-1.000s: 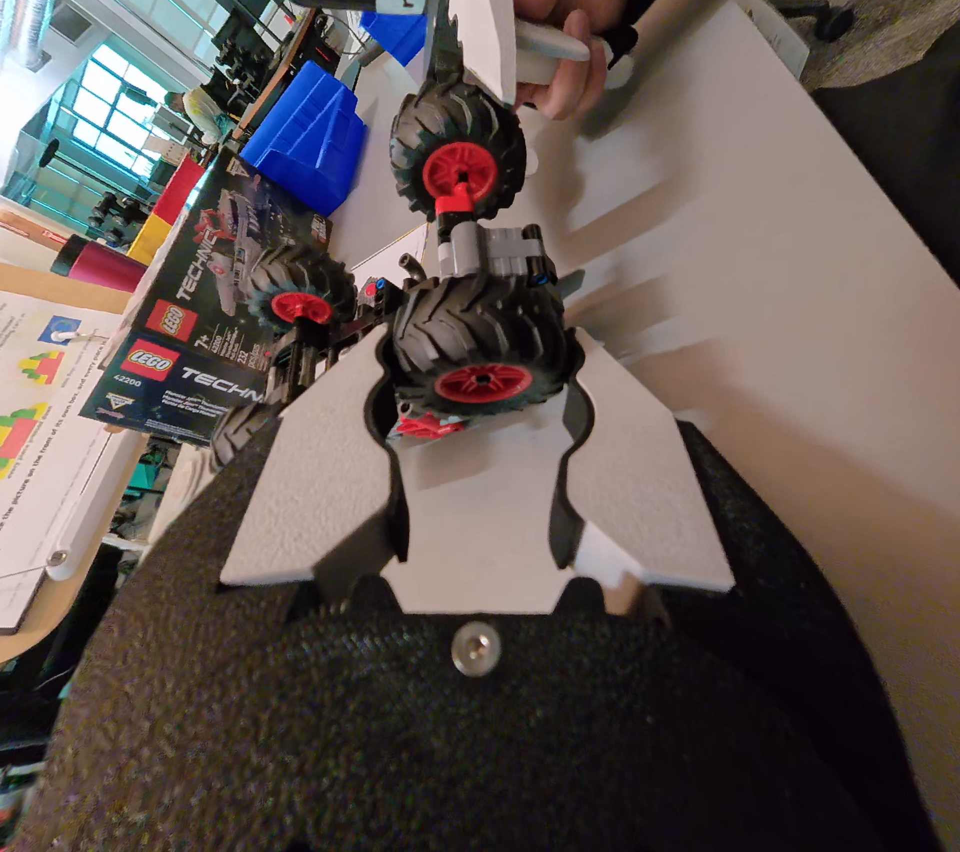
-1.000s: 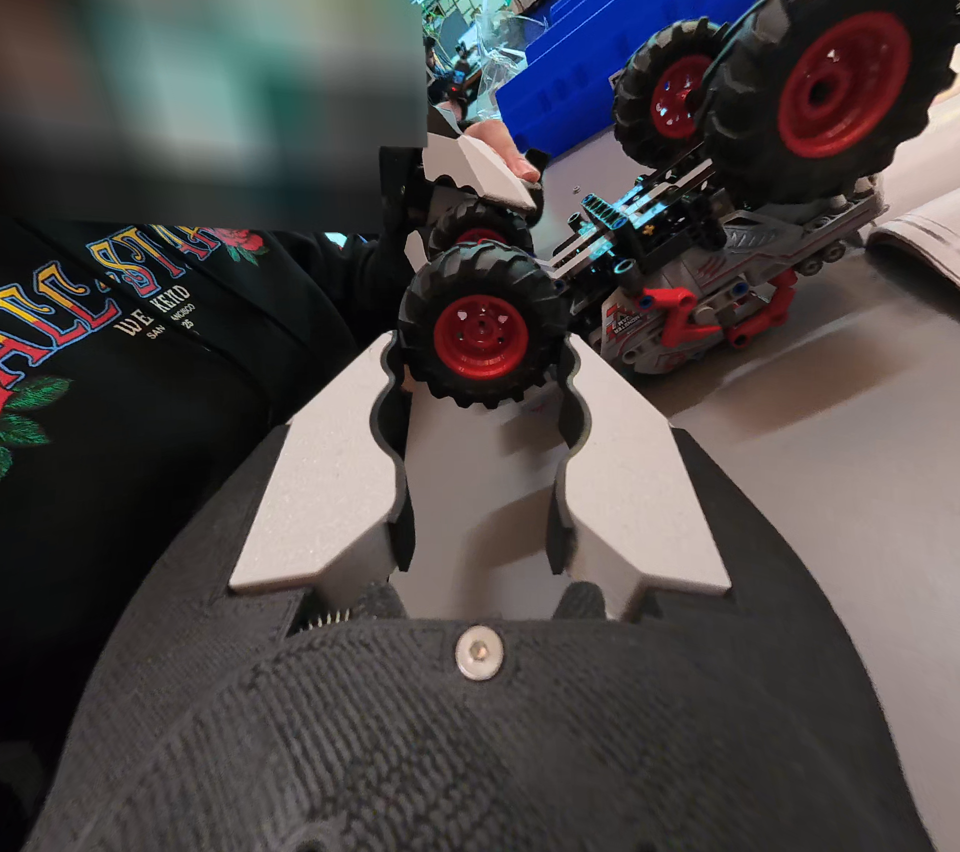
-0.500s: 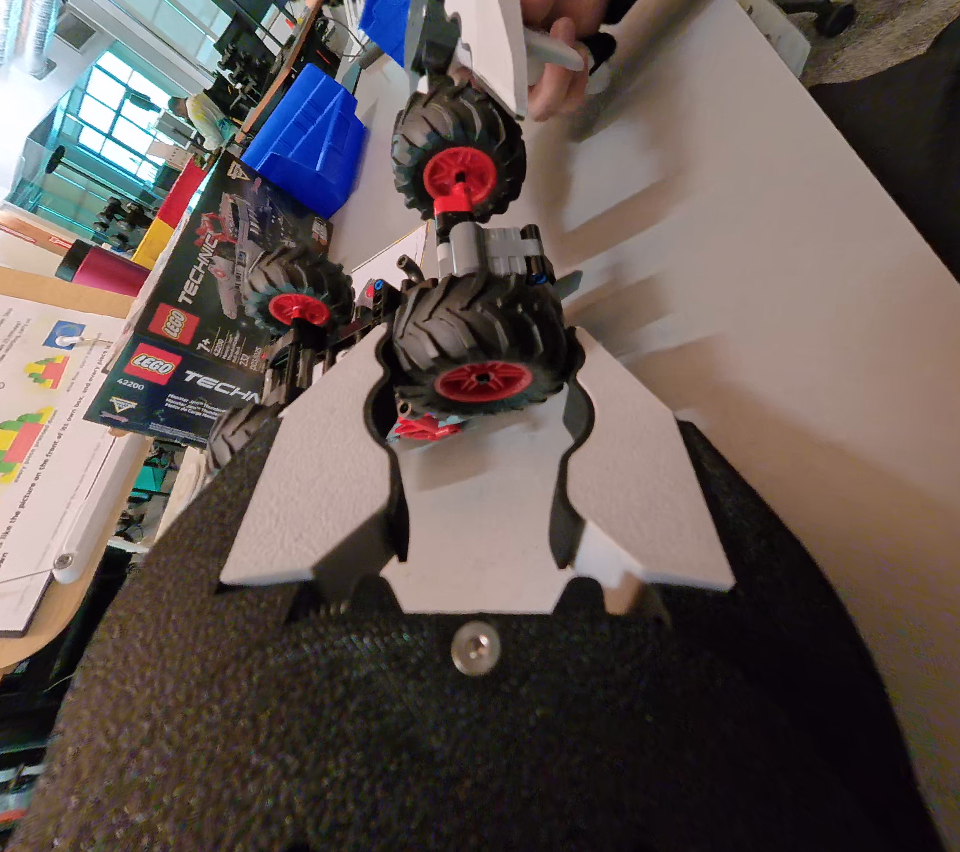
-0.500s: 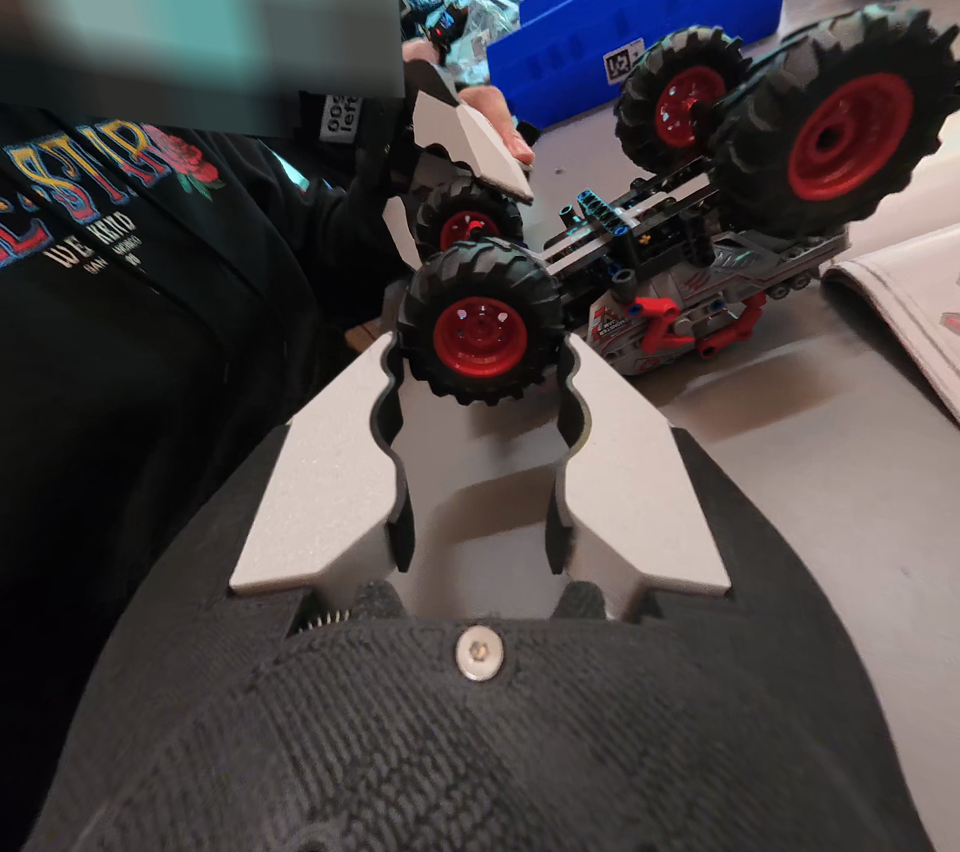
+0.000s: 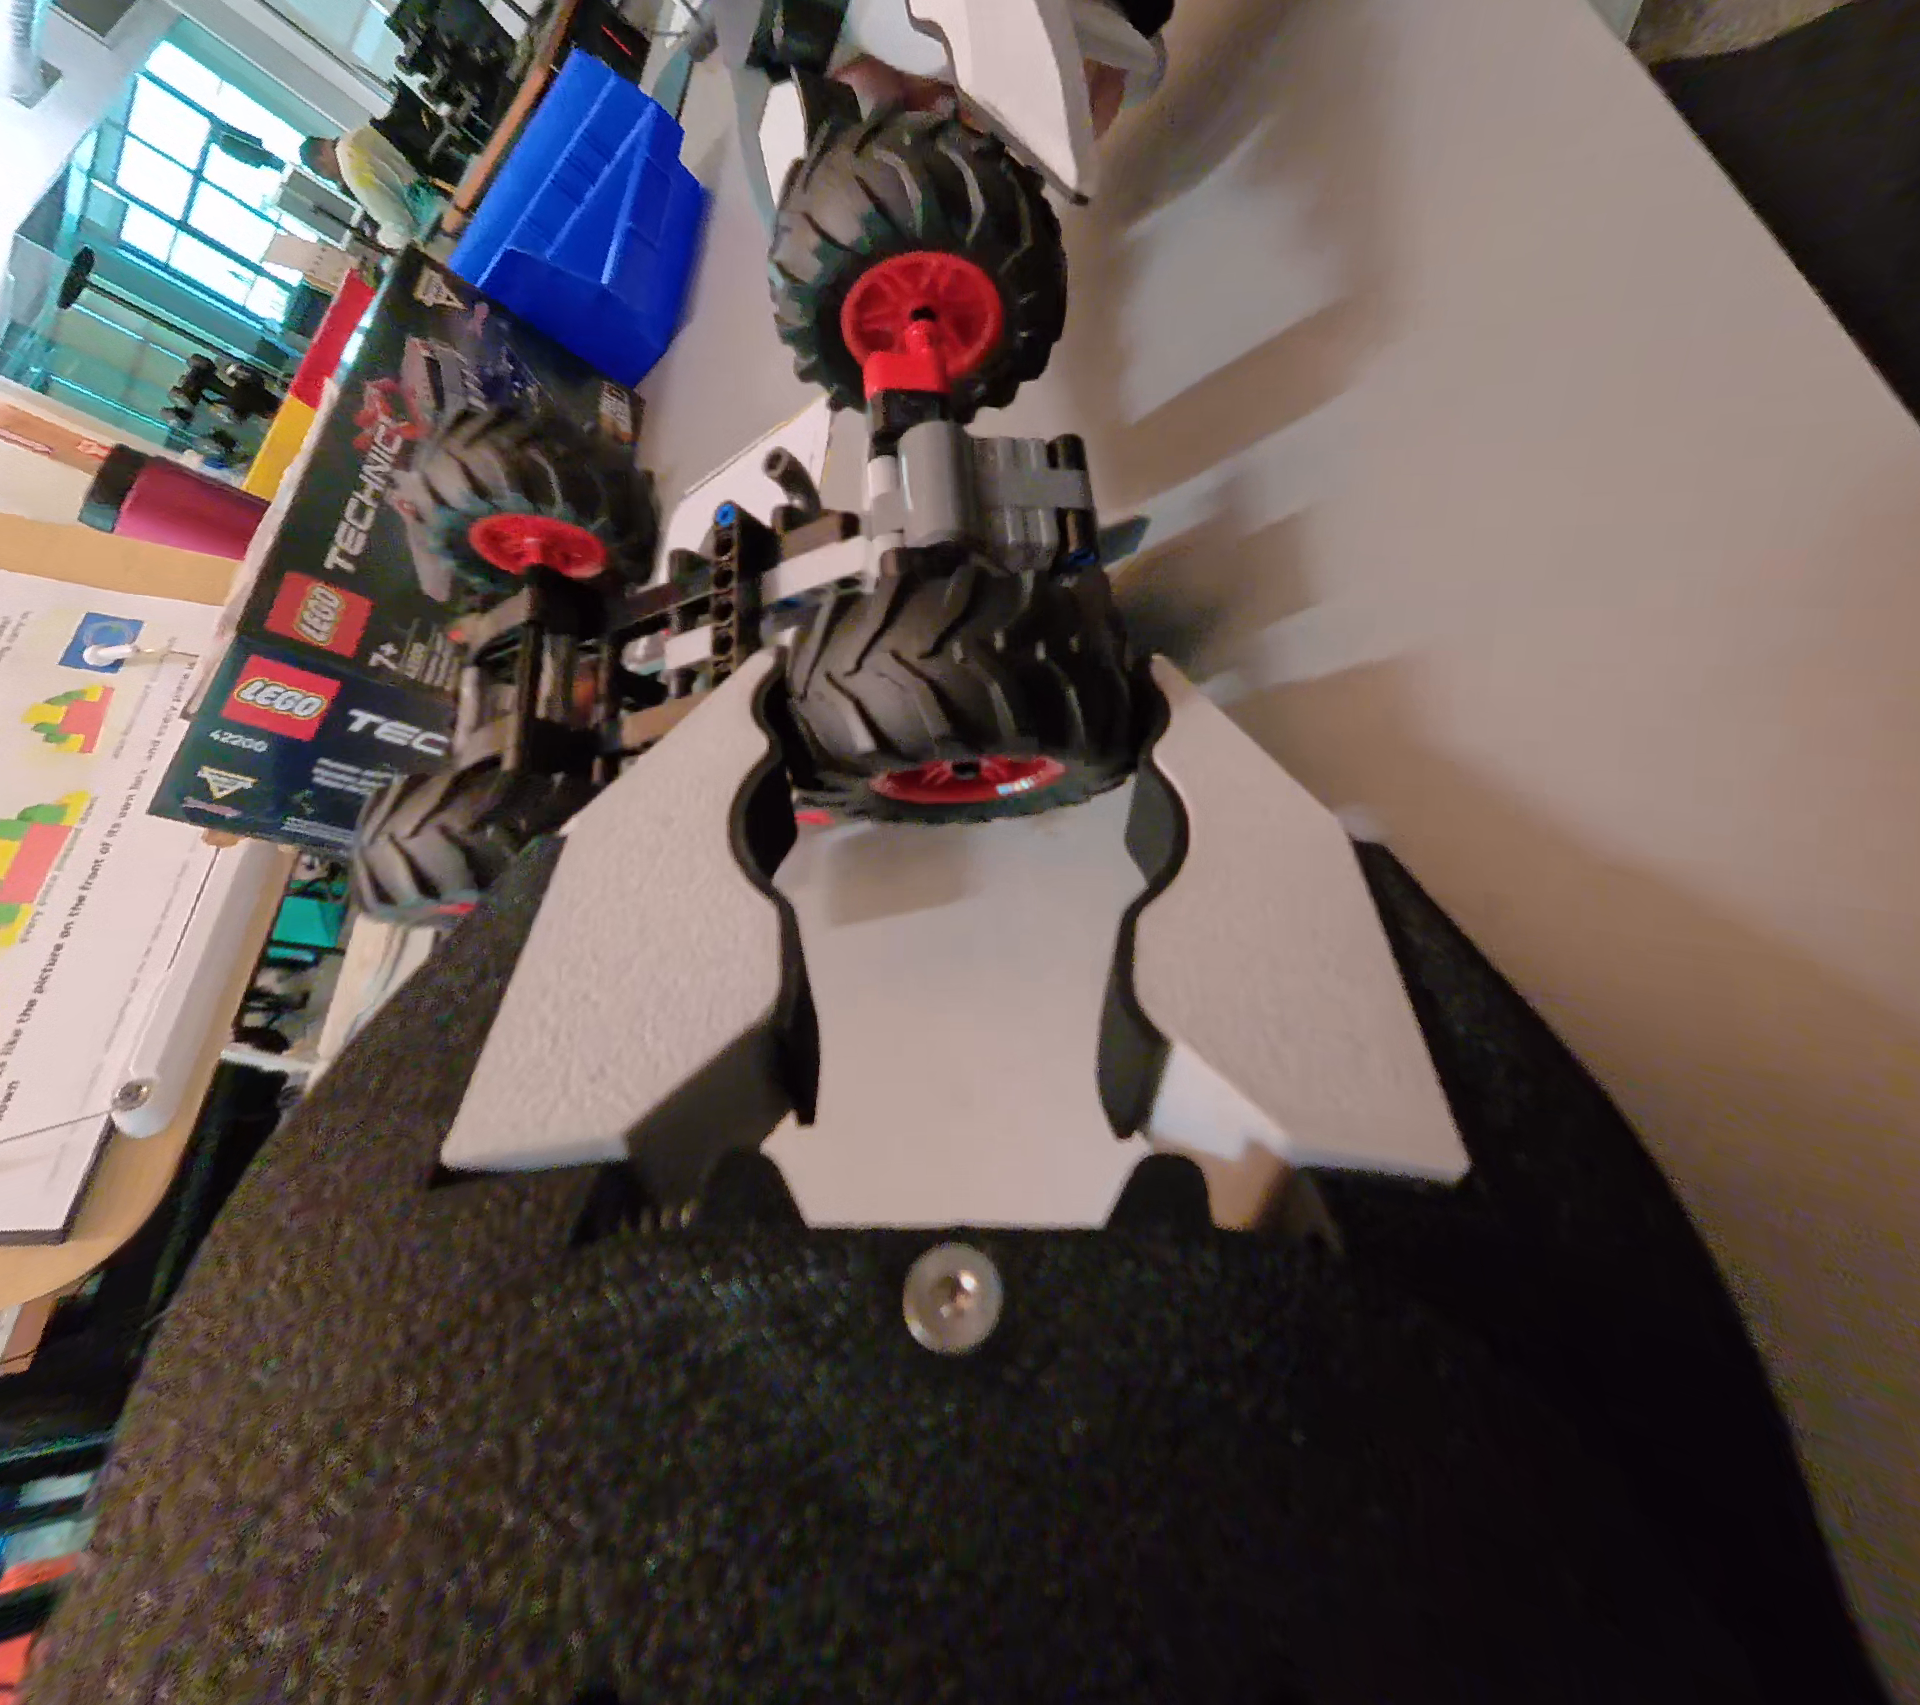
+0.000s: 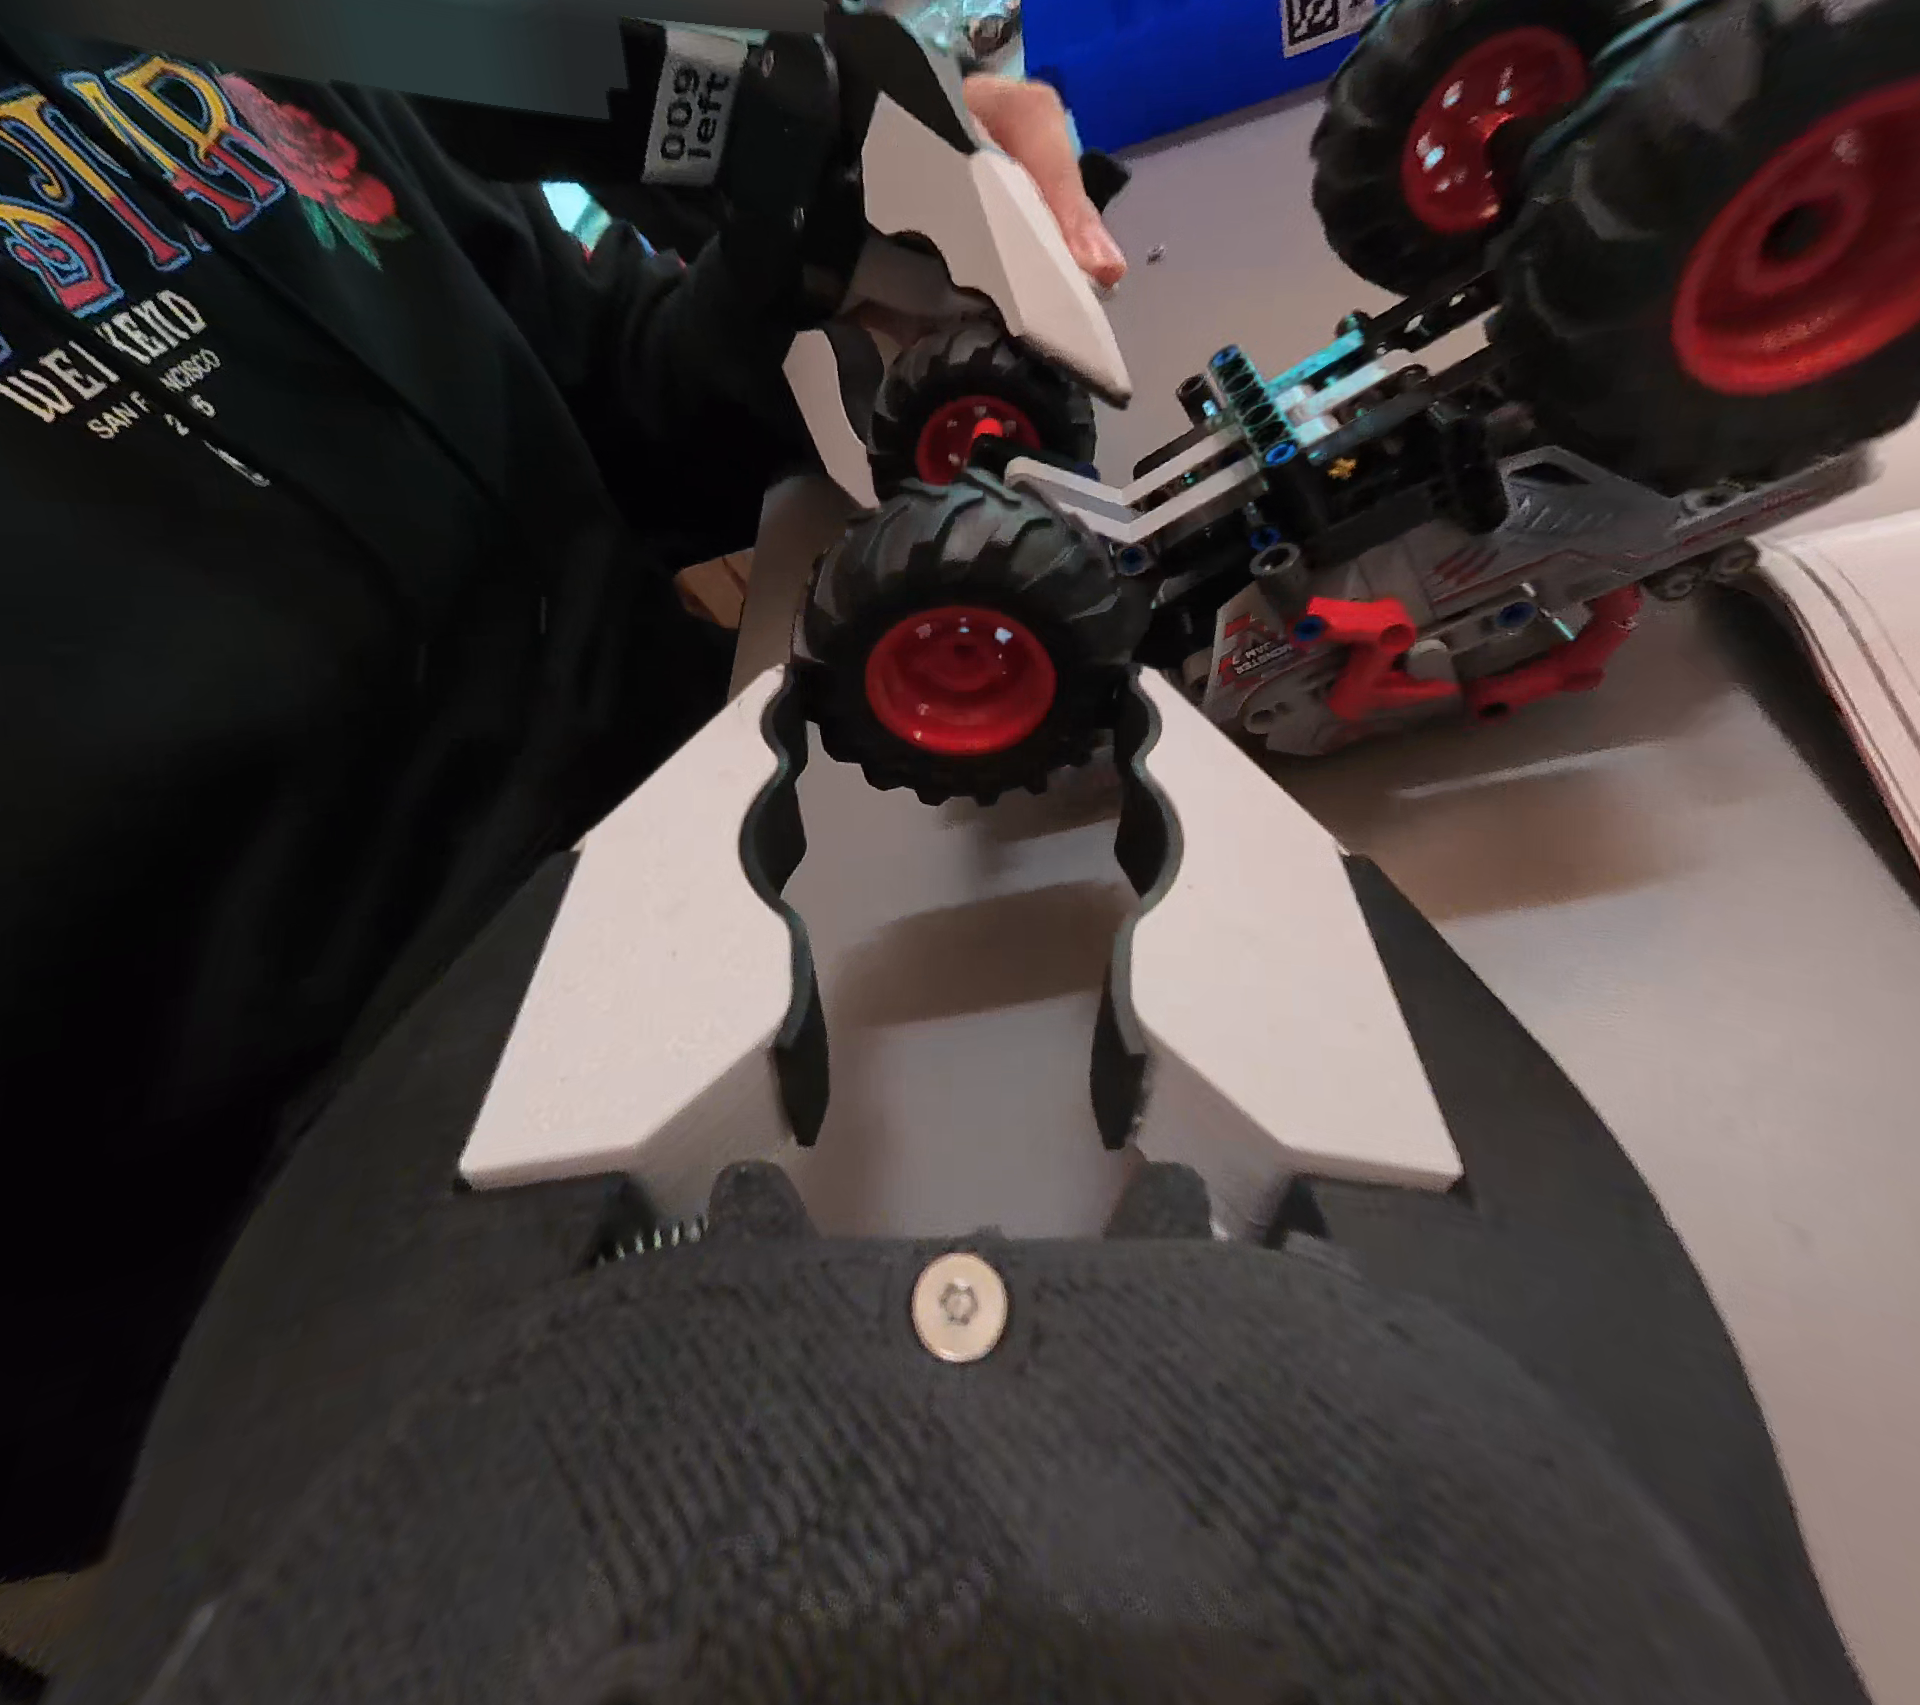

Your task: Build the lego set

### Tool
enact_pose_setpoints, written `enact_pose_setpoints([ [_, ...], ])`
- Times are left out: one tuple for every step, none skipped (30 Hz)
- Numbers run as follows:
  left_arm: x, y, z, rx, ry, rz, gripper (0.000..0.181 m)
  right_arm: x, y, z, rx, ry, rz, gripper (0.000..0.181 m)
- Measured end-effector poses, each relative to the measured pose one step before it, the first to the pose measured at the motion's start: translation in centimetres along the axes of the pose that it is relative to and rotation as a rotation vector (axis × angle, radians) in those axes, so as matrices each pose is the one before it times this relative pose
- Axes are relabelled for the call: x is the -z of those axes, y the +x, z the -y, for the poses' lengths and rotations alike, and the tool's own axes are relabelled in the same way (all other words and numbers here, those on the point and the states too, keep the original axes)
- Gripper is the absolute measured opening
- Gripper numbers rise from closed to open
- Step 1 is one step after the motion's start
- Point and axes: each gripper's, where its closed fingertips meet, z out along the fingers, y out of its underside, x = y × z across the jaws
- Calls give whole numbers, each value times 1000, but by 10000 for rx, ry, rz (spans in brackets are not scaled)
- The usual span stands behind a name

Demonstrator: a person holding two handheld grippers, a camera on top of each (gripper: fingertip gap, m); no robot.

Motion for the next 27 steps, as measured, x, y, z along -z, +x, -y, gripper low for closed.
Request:
enact_pose_setpoints([
  [-11,-48,22,20,16,44,61,60,87,157,-100,160,-36,59],
  [40,-153,7,-24,-23,70,61,-4,52,71,-47,66,-17,59],
  [21,-153,-59,-36,-40,42,61,-57,40,-23,147,-82,-107,59],
  [36,-105,-57,15,11,6,61,-54,27,-18,290,-198,-212,59],
  [37,-33,-35,42,32,-8,61,-43,24,-53,337,-327,-248,59],
  [10,-17,-30,-2,-2,28,61,-3,66,-64,342,-389,-249,59],
  [0,-51,-27,-42,-33,62,60,23,92,-33,332,-372,-253,60],
  [-3,-47,-19,-14,-26,41,60,-11,89,-79,276,-374,-227,59],
  [3,-20,-22,36,1,-5,60,-52,23,-138,218,-375,-155,60],
  [7,10,-36,17,0,-11,60,-74,-16,-98,225,-277,-122,60],
  [-3,2,-86,-52,-46,18,60,-116,34,-114,152,-234,-123,60],
  [-40,44,-105,-77,-86,5,60,-101,23,-103,97,-213,-87,60],
  [-57,135,-68,-48,-66,-41,60,-72,-16,-144,103,-195,-43,60],
  [-53,122,-36,-32,-30,-34,60,-80,-7,-163,94,-194,-26,60],
  [-31,24,-9,-39,-23,12,60,-36,38,-35,87,-90,-50,60],
  [10,-47,-35,-7,-20,35,60,-16,82,58,42,-46,-61,60],
  [14,-45,-39,41,-3,3,60,-27,60,80,49,-45,-48,60],
  [27,-21,-84,42,1,-9,60,-87,81,26,88,-100,-96,60],
  [9,-20,-152,0,-39,16,60,-150,93,5,114,-113,-121,60],
  [10,-26,-164,-12,-54,27,60,-165,114,-3,67,-70,-108,61],
  [20,-23,-80,41,8,9,60,-101,135,173,1,92,-86,61],
  [-8,11,31,88,64,-19,60,-62,281,331,21,177,-196,62],
  [-70,44,129,95,99,-13,60,-173,591,239,59,108,-416,63],
  [-149,83,298,83,137,-11,60,-436,571,-190,31,-182,-391,65],
  [-164,107,290,-28,76,-17,61,-621,68,-608,38,-448,-49,66],
  [-32,-146,91,-155,-45,108,61,-450,89,-807,170,-564,-77,69],
  [57,-315,-143,-136,-122,171,61,-82,164,-256,206,-188,-179,68],
])
